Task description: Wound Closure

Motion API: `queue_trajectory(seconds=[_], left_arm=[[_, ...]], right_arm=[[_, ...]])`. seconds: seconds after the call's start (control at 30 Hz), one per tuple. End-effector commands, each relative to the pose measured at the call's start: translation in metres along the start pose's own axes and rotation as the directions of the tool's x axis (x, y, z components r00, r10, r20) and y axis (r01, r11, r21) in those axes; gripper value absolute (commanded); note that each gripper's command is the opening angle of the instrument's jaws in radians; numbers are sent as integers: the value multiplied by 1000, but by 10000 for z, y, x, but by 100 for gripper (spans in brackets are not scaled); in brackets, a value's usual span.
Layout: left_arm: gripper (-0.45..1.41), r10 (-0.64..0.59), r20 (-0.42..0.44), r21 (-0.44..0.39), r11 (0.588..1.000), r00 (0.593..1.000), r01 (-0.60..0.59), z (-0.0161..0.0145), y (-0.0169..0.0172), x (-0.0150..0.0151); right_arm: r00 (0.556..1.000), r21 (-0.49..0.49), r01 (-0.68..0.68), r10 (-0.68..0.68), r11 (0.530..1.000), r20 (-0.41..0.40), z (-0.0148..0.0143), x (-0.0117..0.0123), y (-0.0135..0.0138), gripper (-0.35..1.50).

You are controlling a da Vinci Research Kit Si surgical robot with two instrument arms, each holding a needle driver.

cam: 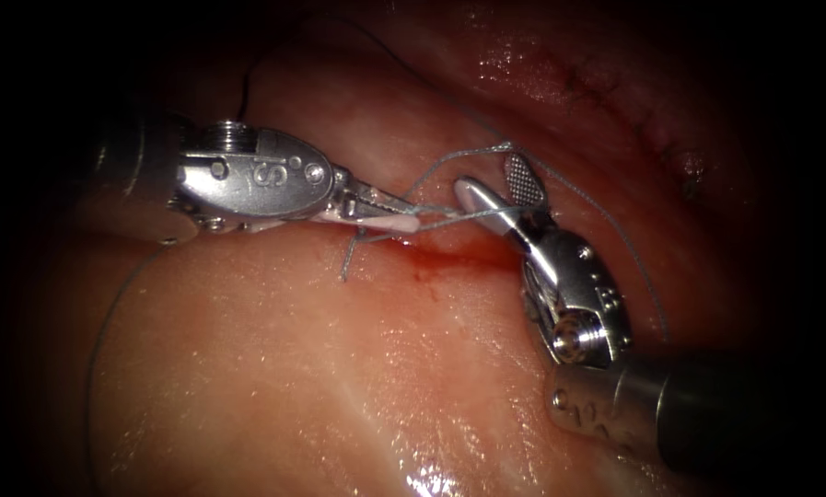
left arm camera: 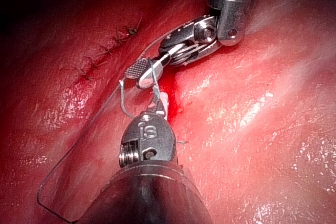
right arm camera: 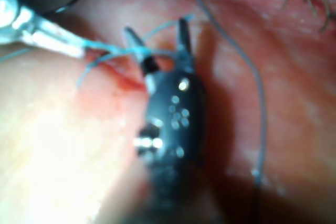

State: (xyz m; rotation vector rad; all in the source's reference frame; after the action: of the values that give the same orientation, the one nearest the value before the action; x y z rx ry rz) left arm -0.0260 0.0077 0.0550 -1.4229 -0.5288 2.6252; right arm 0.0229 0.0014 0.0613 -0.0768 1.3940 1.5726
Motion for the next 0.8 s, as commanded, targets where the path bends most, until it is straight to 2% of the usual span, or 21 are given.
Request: queue_trajectory(seconds=[0.03,0.33,0.4,0.47,0.6,0.8], left_arm=[[-45,-2,-1,-2,1000,1000,2,8,2,-4],[-45,2,0,-20,1000,1000,-2,7,8,1],[-45,2,-2,-23,1000,1000,-2,5,9,2],[-45,3,-5,-28,1000,1000,-3,4,9,3],[-45,4,-6,-30,1000,1000,-4,4,9,3],[-45,5,-7,-31,1000,1000,-5,3,11,3]], right_arm=[[1000,2,-5,5,1000,8,1,-7,1,96],[992,22,-79,77,997,97,28,-3,21,99],[984,26,-79,74,997,160,32,-5,28,101],[974,45,-22,11,999,226,32,-9,31,101],[951,85,32,-56,996,304,32,-13,31,98],[925,117,116,-150,986,348,43,-15,37,93]])
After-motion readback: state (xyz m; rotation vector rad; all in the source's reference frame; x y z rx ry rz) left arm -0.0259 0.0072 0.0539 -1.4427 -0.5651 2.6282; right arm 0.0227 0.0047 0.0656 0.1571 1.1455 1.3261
